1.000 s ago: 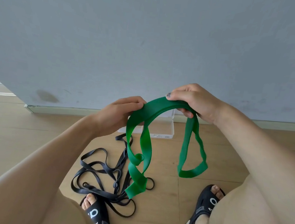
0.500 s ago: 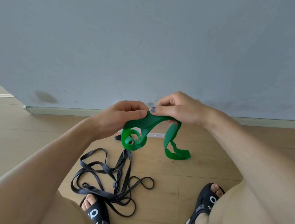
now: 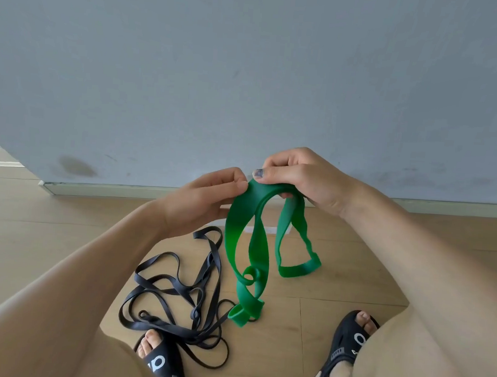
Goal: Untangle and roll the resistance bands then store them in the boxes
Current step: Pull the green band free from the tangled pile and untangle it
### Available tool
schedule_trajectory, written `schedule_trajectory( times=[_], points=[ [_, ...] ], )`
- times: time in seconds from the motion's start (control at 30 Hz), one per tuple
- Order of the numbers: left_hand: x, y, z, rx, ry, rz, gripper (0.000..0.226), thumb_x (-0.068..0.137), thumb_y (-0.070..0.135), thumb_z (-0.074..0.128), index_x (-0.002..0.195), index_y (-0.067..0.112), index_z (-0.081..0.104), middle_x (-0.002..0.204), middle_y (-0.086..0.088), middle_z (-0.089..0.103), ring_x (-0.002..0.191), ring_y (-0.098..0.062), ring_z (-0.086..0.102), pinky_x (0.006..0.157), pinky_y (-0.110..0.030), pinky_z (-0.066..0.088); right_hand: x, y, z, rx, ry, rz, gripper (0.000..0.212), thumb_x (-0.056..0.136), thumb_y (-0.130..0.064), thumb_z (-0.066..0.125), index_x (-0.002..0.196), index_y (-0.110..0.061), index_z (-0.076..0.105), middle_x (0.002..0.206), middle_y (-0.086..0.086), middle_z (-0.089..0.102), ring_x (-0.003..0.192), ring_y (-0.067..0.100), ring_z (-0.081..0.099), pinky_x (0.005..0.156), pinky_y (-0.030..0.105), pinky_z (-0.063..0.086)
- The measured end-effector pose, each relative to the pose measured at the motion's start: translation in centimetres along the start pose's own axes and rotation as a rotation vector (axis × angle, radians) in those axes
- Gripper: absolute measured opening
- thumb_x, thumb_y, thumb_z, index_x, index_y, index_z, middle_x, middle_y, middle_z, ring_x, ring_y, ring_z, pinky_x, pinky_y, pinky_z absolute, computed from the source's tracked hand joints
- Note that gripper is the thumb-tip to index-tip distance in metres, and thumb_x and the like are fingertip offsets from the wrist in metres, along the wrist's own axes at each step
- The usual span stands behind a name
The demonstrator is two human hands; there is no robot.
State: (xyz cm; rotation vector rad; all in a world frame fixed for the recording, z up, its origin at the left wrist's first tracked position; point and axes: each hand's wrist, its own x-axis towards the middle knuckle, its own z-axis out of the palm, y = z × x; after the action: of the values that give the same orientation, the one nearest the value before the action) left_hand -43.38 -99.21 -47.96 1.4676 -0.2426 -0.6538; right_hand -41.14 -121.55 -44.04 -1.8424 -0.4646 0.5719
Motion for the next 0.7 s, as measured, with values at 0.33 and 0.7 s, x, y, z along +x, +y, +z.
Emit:
schedule_trajectory(
  times=[0.33, 0.7],
  points=[
    [-0.1, -0.1, -0.1, -0.015, -0.038, -0.017, 0.016, 0.101, 0.024, 0.049, 0.101, 0.008, 0.053, 0.101, -0.008, 0.063, 0.097, -0.024, 0.062, 0.088, -0.035, 0.051, 0.2, 0.6, -1.0, 0.213, 0.093, -0.014, 0.032, 0.088, -0.028, 0.066, 0.059, -0.021, 0.054, 0.069, 0.006, 0.040, 0.060, 0.013, 0.037, 0.055, 0.024, 0.028],
    [0.3, -0.2, 0.2, 0.078, -0.002, -0.089, 0.051, 0.106, 0.033, 0.035, 0.136, 0.000, 0.058, 0.134, -0.011, 0.066, 0.123, -0.028, 0.060, 0.109, -0.046, 0.042, 0.3, 0.6, -1.7, 0.364, 0.146, -0.025, 0.047, 0.102, -0.008, 0.056, 0.057, -0.021, 0.051, 0.061, -0.002, 0.039, 0.054, 0.011, 0.036, 0.057, 0.028, 0.025]
  ],
)
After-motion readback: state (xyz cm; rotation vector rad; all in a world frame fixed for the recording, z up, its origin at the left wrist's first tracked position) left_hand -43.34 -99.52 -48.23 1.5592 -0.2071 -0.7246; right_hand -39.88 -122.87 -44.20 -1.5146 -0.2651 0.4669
